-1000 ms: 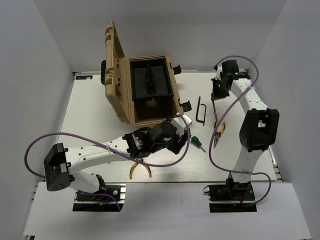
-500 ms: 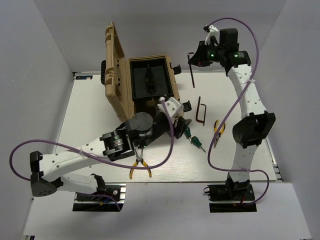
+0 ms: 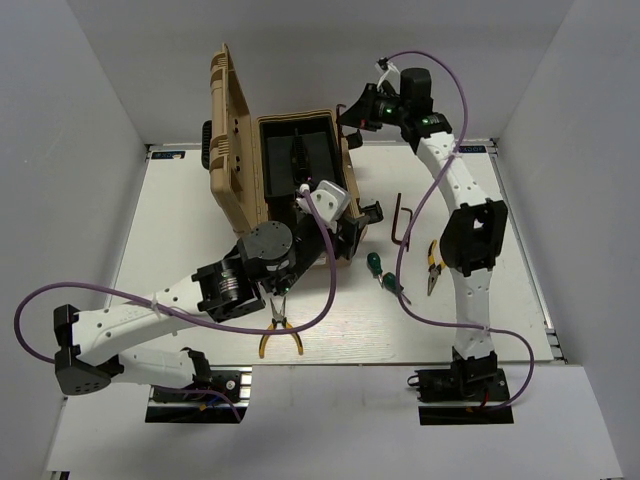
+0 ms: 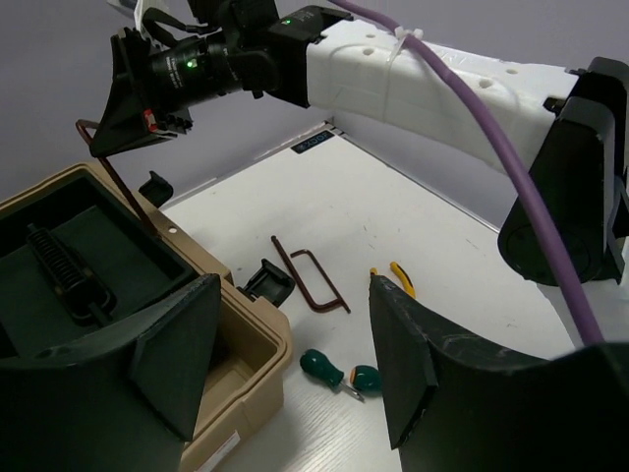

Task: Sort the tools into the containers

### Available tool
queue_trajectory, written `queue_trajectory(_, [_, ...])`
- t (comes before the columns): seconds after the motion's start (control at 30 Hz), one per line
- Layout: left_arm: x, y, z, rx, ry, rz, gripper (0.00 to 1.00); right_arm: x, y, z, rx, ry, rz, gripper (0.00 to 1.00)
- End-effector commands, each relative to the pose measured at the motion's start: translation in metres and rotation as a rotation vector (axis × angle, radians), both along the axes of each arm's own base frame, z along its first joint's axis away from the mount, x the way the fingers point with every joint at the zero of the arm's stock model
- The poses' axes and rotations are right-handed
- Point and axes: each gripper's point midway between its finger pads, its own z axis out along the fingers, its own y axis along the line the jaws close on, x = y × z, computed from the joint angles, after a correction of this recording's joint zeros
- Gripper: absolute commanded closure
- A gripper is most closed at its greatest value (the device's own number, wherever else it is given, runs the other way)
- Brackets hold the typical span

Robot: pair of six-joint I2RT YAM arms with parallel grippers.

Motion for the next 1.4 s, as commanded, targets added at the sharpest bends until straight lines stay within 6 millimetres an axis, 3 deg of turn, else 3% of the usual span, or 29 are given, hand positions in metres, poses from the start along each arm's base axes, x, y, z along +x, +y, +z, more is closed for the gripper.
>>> queue_trajectory(0.0, [0.0, 0.008, 0.0, -0.012, 0.0, 0.029, 0.28, -0.002, 0.024, 0.031, 0.071, -0.103, 0.031, 1.0])
queue_trajectory(0.1, [0.002, 0.007, -0.006, -0.009, 0.021, 0.04, 0.28, -0.002, 0.035, 0.005, 0.039, -0.073, 0.048, 1.0])
queue_trajectory(0.17, [0.004, 0.001, -0.02, 0.022, 0.049, 0.05, 0.28, -0.004, 0.042, -0.001, 0.027, -0.072, 0.052, 1.0])
queue_trajectory(0.4, [0.003, 0.008, -0.024, -0.067, 0.089, 0.033, 0.24, -0.013, 0.055, -0.022, -0.055, -0.078, 0.067, 1.0])
queue_trajectory(0.43, [0.002, 0.007, -0.029, -0.069, 0.101, 0.033, 0.23, -0.015, 0.057, -0.028, -0.067, -0.068, 0.068, 0.92])
queue_trajectory(0.5, [0.002, 0.008, -0.031, -0.059, 0.105, 0.033, 0.1, -0.013, 0.051, -0.033, -0.096, -0.069, 0.055, 0.75])
queue_trajectory(0.53, [0.002, 0.008, -0.033, -0.05, 0.108, 0.034, 0.03, -0.016, 0.05, -0.027, -0.099, -0.082, 0.06, 0.59])
queue_trajectory(0.63, [0.008, 0.001, -0.036, 0.001, 0.126, 0.046, 0.01, -0.018, 0.042, -0.023, -0.116, -0.095, 0.062, 0.56])
queue_trajectory(0.67, [0.011, -0.006, -0.037, 0.022, 0.133, 0.048, 0.01, -0.021, 0.039, -0.007, -0.111, -0.125, 0.059, 0.56])
queue_trajectory(0.8, [0.018, -0.022, -0.036, 0.052, 0.126, 0.049, 0.22, -0.024, 0.018, 0.033, -0.104, -0.211, 0.034, 0.52])
queue_trajectory(0.87, [0.019, -0.028, -0.033, 0.045, 0.123, 0.039, 0.31, -0.03, 0.005, 0.041, -0.117, -0.203, 0.016, 0.52])
queue_trajectory(0.93, [0.028, -0.039, -0.032, 0.054, 0.12, 0.027, 0.46, -0.023, -0.017, 0.049, -0.184, -0.254, -0.063, 0.55])
queue_trajectory(0.97, [0.031, -0.047, -0.031, 0.055, 0.12, 0.027, 0.52, -0.031, -0.031, 0.057, -0.24, -0.263, -0.1, 0.66])
queue_trajectory(1.0, [0.037, -0.05, -0.042, 0.105, 0.141, 0.034, 0.6, -0.008, -0.065, 0.053, -0.342, -0.263, -0.304, 0.77])
queue_trajectory(1.03, [0.049, -0.054, -0.033, 0.075, 0.165, 0.057, 0.76, -0.002, -0.088, 0.048, -0.396, -0.251, -0.38, 0.88])
queue_trajectory(1.07, [0.057, -0.06, -0.041, 0.094, 0.187, 0.062, 0.83, -0.002, -0.121, 0.041, -0.45, -0.214, -0.455, 1.0])
queue_trajectory(1.1, [0.069, -0.075, -0.075, 0.164, 0.24, 0.071, 0.89, -0.002, -0.149, 0.043, -0.494, -0.195, -0.55, 1.0])
queue_trajectory(1.17, [0.093, -0.085, -0.08, 0.133, 0.285, 0.074, 0.89, -0.015, -0.213, 0.007, -0.568, -0.038, -0.612, 1.0])
queue_trajectory(1.2, [0.107, -0.095, -0.121, 0.209, 0.347, 0.09, 0.89, -0.024, -0.24, -0.005, -0.576, 0.025, -0.633, 1.0])
queue_trajectory(1.23, [0.127, -0.097, -0.111, 0.174, 0.356, 0.113, 0.82, -0.039, -0.249, -0.017, -0.6, 0.083, -0.608, 1.0])
queue_trajectory(1.27, [0.135, -0.105, -0.12, 0.182, 0.381, 0.106, 0.74, -0.054, -0.281, -0.043, -0.624, 0.183, -0.606, 1.0])
queue_trajectory(1.3, [0.145, -0.113, -0.102, 0.164, 0.377, 0.099, 0.68, -0.076, -0.285, -0.053, -0.631, 0.232, -0.582, 0.9])
queue_trajectory(1.33, [0.163, -0.129, -0.145, 0.23, 0.429, 0.095, 0.52, -0.087, -0.277, -0.057, -0.594, 0.233, -0.497, 0.75])
queue_trajectory(1.37, [0.167, -0.14, -0.155, 0.253, 0.439, 0.076, 0.44, -0.105, -0.289, -0.087, -0.607, 0.305, -0.468, 0.64])
